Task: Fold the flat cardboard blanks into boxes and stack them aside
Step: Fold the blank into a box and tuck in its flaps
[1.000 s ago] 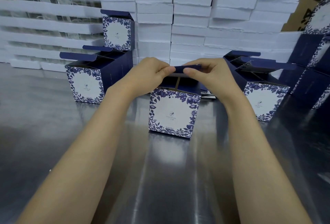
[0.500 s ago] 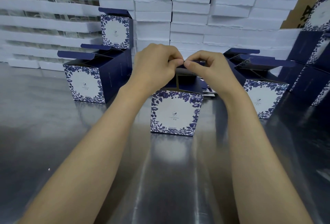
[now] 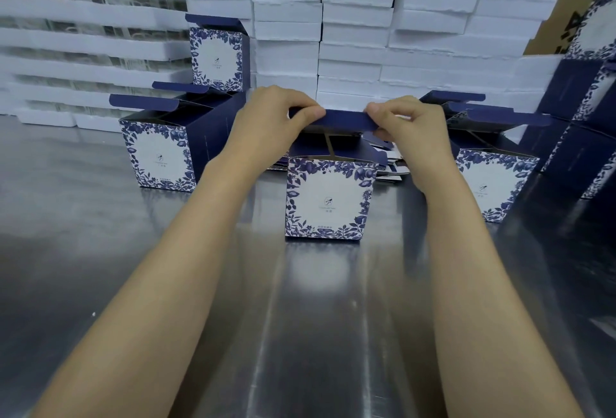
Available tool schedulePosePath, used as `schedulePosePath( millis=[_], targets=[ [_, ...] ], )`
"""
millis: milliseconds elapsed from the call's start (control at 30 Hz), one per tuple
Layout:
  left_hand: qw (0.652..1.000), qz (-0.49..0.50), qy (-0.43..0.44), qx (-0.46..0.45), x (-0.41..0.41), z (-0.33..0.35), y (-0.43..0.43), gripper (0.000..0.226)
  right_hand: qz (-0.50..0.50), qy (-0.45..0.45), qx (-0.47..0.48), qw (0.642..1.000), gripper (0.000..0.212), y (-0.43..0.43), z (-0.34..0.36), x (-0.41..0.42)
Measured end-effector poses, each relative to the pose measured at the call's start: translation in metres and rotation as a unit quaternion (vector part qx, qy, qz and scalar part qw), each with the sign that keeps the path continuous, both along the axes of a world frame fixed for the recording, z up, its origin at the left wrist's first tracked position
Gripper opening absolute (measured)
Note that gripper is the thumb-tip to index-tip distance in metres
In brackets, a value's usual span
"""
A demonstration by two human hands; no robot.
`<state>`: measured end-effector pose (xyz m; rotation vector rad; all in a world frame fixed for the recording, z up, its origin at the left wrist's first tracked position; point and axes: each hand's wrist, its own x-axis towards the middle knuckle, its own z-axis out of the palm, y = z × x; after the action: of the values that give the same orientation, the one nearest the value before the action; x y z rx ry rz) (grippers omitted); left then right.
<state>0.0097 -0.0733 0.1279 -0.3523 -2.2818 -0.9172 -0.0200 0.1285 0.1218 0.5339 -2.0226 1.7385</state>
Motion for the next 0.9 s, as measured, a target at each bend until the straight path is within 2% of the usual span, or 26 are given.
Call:
schedulePosePath(
  millis=[133, 267, 367, 433, 467, 533, 600, 633, 800, 900],
  targets=[
    [0.999, 0.04, 0.01, -0.016, -0.002, -0.002, -0.001, 0.016, 0.031, -0.057, -0.059, 0.996, 0.01, 0.006, 0.001, -0.001],
    [0.993, 0.096, 0.063, -0.021, 0.002, -0.002, 0.006, 0.018, 0.06, -0.083, -0.104, 0.989, 0.007, 0.01, 0.005, 0.001],
    [0.997, 0.072, 0.016, -0.013, 0.005, 0.001, 0.008, 0.038, 0.054, -0.114, -0.112, 0.986, 0.003, 0.016, 0.009, 0.002],
    [0.999, 0.026, -0.037, 0.021, 0.007, 0.004, 0.007, 0.052, 0.058, -0.134, -0.077, 0.986, 0.014, 0.021, 0.01, 0.002],
    [0.997, 0.006, -0.068, 0.024, 0.007, 0.004, 0.006, 0.052, 0.062, -0.141, -0.046, 0.987, 0.018, 0.023, 0.01, 0.003],
    [0.988, 0.006, -0.145, -0.048, 0.004, 0.0, 0.004, 0.041, 0.047, -0.148, 0.043, 0.987, 0.023, 0.025, 0.008, 0.002],
    [0.963, 0.024, -0.232, -0.138, 0.002, -0.005, 0.005, 0.05, 0.007, -0.154, 0.109, 0.982, 0.024, 0.022, 0.003, 0.0],
    [0.952, 0.027, -0.264, -0.154, 0.001, -0.008, 0.006, 0.057, -0.003, -0.168, 0.116, 0.979, 0.023, 0.019, 0.0, -0.001],
    [0.947, 0.018, -0.283, -0.15, -0.002, -0.012, 0.004, 0.067, 0.037, -0.232, 0.097, 0.967, 0.009, 0.01, -0.004, 0.003],
    [0.954, 0.016, -0.273, -0.122, -0.004, -0.011, -0.005, 0.058, 0.031, -0.232, 0.171, 0.957, 0.023, 0.012, 0.01, 0.006]
  ],
)
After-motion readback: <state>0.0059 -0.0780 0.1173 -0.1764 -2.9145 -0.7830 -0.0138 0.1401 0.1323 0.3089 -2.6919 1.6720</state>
